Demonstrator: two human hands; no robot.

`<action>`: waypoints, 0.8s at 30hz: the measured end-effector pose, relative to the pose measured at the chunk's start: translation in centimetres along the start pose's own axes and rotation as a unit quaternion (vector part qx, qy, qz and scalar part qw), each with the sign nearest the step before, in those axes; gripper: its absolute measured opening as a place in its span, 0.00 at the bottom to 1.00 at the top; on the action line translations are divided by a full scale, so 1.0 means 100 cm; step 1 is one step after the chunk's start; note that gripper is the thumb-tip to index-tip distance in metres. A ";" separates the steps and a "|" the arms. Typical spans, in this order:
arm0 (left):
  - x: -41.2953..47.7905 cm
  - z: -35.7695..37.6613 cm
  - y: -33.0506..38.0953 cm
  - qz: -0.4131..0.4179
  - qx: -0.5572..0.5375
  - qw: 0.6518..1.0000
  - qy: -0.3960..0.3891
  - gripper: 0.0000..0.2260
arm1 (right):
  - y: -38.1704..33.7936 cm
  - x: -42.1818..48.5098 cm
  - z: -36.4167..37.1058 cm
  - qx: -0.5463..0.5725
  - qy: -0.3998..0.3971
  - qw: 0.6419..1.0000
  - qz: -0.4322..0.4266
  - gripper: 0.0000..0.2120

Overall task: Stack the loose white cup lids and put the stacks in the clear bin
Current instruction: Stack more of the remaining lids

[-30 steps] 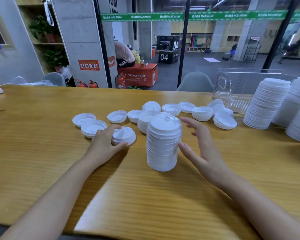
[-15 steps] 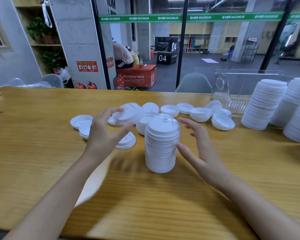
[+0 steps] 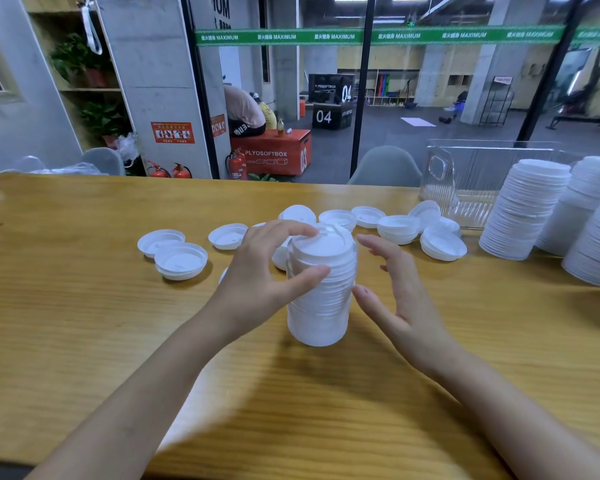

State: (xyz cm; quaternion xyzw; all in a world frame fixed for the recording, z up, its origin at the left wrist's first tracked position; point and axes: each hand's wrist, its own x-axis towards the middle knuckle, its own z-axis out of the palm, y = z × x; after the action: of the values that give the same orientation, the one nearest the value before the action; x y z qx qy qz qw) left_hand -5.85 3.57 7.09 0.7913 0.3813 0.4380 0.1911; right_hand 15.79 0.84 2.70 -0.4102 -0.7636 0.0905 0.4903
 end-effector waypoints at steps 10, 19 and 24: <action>-0.003 0.002 -0.002 0.001 -0.004 1.000 -0.008 0.22 | 0.001 0.000 0.000 0.003 -0.007 1.000 0.011 0.24; 0.001 -0.020 -0.040 -0.059 -0.002 0.997 0.057 0.19 | 0.000 -0.001 0.000 0.004 -0.008 1.000 0.008 0.23; -0.015 -0.019 -0.088 -0.083 0.088 0.991 0.061 0.28 | 0.000 -0.001 0.001 0.001 -0.014 1.000 0.003 0.22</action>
State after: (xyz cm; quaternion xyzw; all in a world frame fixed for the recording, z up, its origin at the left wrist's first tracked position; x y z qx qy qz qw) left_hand -11.81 7.90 1.73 0.7427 0.4938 0.4324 0.1328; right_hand 15.74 0.81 2.65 -0.4109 -0.7692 0.0983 0.4793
